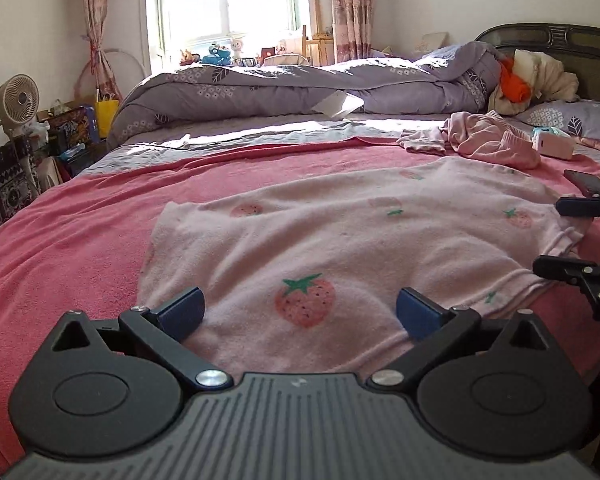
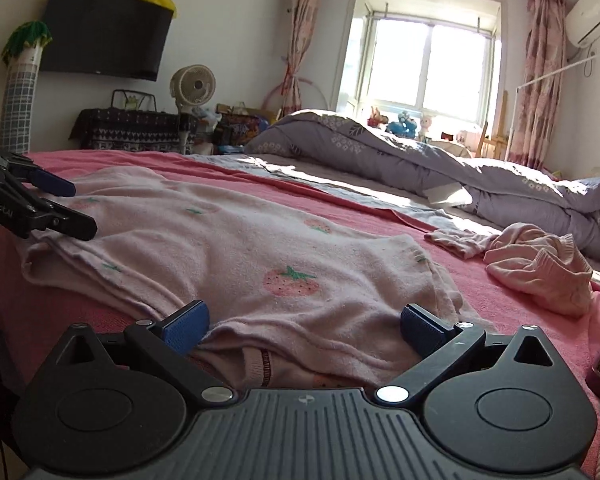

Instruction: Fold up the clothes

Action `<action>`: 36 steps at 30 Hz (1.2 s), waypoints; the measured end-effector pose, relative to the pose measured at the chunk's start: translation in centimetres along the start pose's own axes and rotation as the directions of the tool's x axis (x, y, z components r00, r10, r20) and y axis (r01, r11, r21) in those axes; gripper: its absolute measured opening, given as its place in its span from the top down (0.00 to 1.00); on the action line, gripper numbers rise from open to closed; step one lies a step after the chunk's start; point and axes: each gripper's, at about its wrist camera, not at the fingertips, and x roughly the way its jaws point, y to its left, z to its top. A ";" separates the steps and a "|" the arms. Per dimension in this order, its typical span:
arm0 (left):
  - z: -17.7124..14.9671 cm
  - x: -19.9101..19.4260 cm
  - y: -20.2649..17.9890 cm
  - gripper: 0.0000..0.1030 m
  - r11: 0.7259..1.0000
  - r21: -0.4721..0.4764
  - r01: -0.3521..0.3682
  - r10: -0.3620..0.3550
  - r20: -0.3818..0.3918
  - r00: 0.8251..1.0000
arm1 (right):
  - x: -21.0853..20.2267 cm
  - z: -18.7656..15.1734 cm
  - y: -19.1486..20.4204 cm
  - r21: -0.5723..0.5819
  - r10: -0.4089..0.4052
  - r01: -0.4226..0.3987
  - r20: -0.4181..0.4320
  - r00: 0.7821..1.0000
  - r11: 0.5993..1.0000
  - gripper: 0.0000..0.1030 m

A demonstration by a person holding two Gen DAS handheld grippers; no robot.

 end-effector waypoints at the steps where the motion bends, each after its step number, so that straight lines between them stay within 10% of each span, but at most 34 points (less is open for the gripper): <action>1: 0.6 -0.3 -0.2 0.00 1.000 0.011 -0.011 0.011 0.020 1.000 | -0.2 0.4 0.2 0.006 -0.017 0.017 0.008 1.000 1.000 0.00; 7: 3.5 0.0 -1.1 0.00 0.998 0.024 -0.050 0.048 0.070 0.996 | 0.6 2.5 3.9 -0.010 -0.112 0.115 0.139 0.984 0.993 0.00; 16: 2.6 3.6 -1.4 0.00 0.990 0.009 -0.142 0.142 -0.103 0.984 | 2.2 -0.8 7.1 0.030 -0.159 0.157 0.085 0.984 0.987 0.01; 36: 4.8 2.3 -2.1 0.00 0.991 0.001 -0.135 0.135 -0.036 0.990 | 2.1 -0.9 7.2 0.057 -0.181 0.176 0.083 0.980 0.983 0.01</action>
